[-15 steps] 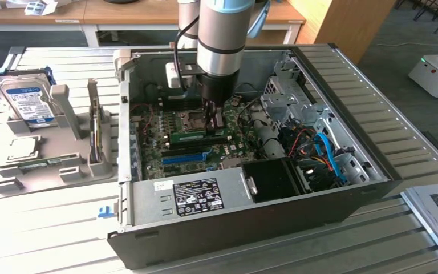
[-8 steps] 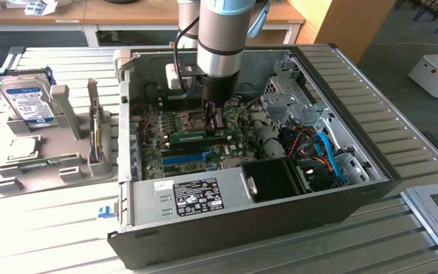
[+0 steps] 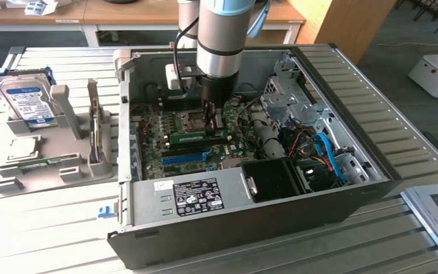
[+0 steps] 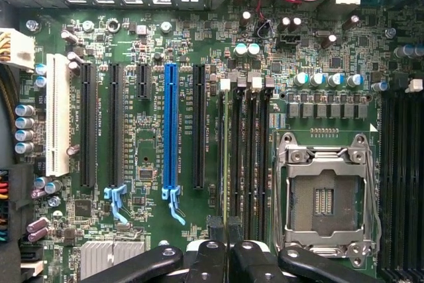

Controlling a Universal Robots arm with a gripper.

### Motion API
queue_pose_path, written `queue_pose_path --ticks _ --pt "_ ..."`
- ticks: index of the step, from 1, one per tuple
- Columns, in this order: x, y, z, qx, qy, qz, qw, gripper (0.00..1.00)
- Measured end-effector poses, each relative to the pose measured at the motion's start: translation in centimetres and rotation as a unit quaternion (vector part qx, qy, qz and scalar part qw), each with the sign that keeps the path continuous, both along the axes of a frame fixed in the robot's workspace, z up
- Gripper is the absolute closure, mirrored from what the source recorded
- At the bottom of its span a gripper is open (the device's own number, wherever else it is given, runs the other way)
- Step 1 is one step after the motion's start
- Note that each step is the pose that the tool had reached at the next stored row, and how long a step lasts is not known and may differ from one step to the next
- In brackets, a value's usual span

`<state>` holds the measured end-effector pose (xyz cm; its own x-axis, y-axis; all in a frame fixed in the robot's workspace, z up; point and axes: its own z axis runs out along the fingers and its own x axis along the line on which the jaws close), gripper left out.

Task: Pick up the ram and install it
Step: 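Insert the ram into the slot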

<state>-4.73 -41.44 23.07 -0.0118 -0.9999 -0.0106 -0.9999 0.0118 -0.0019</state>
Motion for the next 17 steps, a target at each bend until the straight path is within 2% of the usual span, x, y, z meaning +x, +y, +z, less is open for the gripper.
queue_pose_path --ticks 17 --pt "-0.01 0.0 -0.27 0.0 0.0 0.0 1.0 0.88"
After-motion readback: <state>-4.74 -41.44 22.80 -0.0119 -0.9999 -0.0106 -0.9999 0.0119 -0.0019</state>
